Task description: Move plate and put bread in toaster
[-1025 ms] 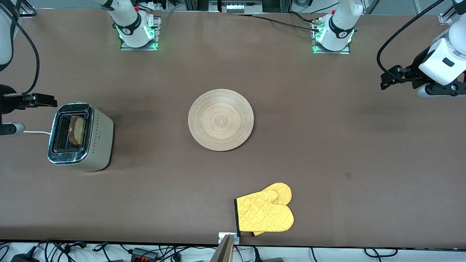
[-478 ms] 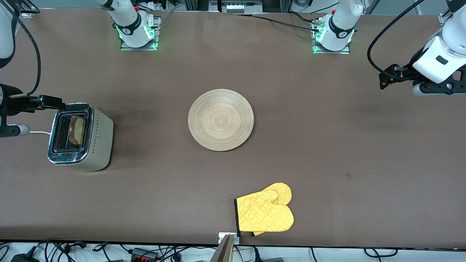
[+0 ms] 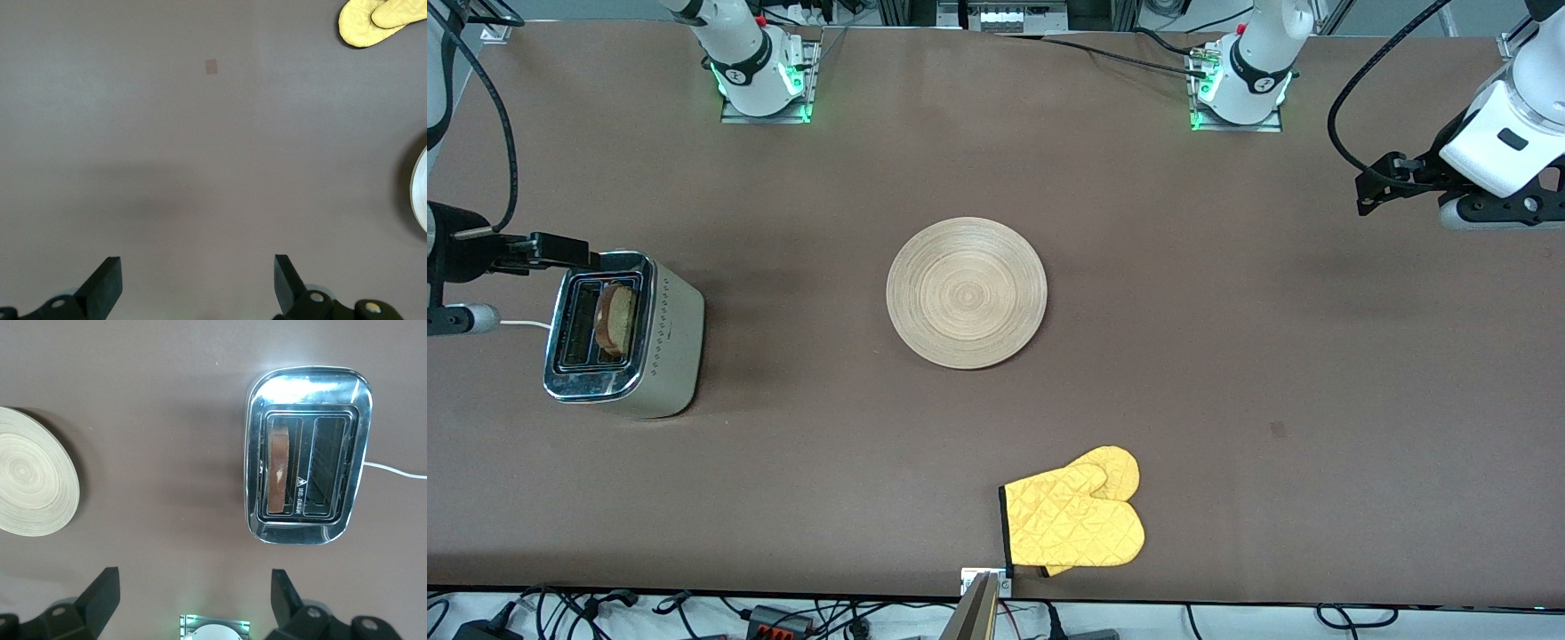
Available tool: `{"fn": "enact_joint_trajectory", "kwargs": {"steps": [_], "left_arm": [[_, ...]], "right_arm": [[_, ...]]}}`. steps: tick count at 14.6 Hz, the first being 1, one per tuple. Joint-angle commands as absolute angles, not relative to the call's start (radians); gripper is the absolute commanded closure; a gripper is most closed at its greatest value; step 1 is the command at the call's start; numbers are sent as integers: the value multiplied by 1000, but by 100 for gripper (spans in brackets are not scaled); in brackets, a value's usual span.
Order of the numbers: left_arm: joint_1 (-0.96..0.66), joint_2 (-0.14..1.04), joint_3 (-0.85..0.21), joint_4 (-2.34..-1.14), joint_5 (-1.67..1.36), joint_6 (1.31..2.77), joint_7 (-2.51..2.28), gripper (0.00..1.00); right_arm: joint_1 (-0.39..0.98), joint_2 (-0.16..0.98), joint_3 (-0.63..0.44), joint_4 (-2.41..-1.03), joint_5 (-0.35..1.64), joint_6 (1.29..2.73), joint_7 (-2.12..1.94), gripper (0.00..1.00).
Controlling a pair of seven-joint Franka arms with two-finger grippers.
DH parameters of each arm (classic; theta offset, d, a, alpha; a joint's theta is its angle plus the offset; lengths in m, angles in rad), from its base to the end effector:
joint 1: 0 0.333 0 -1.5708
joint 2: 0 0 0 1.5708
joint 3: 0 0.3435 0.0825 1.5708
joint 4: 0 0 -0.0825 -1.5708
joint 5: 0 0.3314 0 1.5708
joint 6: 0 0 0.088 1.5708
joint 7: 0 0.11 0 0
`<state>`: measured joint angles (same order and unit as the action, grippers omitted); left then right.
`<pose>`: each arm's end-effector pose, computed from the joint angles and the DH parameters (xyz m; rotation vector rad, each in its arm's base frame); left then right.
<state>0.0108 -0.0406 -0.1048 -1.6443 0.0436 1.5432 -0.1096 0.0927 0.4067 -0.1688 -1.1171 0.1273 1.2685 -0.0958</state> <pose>0.4819 -0.0418 0.6360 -3.0865 -0.0242 0.0858 0.5958 -0.0036 0.5876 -3.0389 -0.0722 0.3741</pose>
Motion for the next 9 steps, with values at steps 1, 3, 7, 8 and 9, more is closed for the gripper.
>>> {"fn": "enact_joint_trajectory", "kwargs": {"steps": [1,3,7,8,9], "left_arm": [[6,-46,-120,-1629,54,1528,-101,0],[8,-46,-120,-1629,54,1525,-101,0],[9,-48,-120,-1629,54,1522,-101,0],[9,-48,-123,-1629,54,1520,-103,0],[9,-48,-124,-1629,54,1519,-103,0]], "right_arm": [[81,413,-172,-1092,150,1252,-81,0],[83,410,-175,-1092,146,1249,-80,0],[90,393,-193,-1095,146,1239,-71,0],[94,356,-190,-1126,135,1252,-22,0],[97,297,-186,-1211,105,1267,39,0]]}}
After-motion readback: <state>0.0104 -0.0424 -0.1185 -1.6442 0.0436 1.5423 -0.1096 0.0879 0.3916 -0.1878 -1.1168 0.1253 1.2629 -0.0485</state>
